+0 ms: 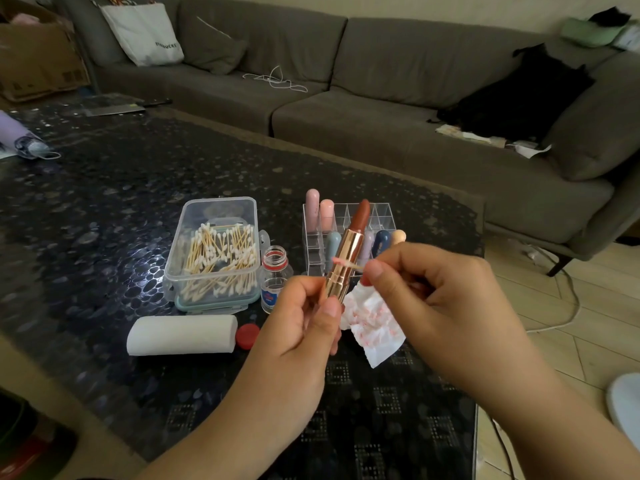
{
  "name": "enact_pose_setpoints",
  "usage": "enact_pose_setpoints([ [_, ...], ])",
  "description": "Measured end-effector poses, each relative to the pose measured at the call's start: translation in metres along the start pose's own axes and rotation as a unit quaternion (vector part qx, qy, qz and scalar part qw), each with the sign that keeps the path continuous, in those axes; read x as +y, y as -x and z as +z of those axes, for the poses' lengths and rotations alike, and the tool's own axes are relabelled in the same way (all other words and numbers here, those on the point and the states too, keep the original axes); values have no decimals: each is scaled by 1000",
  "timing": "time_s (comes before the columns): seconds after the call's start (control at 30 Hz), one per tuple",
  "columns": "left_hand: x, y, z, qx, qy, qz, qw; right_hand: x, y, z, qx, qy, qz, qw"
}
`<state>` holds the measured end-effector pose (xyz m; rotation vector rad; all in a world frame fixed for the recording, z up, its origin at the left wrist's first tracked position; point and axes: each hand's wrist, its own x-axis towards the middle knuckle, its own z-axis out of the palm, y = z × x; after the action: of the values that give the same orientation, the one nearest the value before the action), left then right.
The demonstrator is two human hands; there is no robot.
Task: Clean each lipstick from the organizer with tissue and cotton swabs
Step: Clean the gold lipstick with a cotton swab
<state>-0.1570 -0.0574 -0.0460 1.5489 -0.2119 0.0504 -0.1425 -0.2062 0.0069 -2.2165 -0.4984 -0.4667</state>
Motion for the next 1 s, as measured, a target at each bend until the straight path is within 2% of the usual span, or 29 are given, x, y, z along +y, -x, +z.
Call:
enact_pose_setpoints([
  [0.1, 2, 1, 0, 2, -14, 6, 1000, -1, -2, -3, 49, -21, 14, 999],
  [0.2, 3, 1, 0, 6, -27, 6, 1000, -2, -3, -3, 55, -21, 18, 998],
  [0.57, 4, 0, -1, 12, -14, 15, 1000, -1, 1, 5, -26, 43, -26, 998],
  [0.8, 0, 1, -3, 9, -60, 24, 998, -2, -2, 0, 60, 2, -18, 998],
  [1.0, 0, 2, -2, 14, -56, 28, 998, -2, -3, -1, 63, -2, -6, 998],
])
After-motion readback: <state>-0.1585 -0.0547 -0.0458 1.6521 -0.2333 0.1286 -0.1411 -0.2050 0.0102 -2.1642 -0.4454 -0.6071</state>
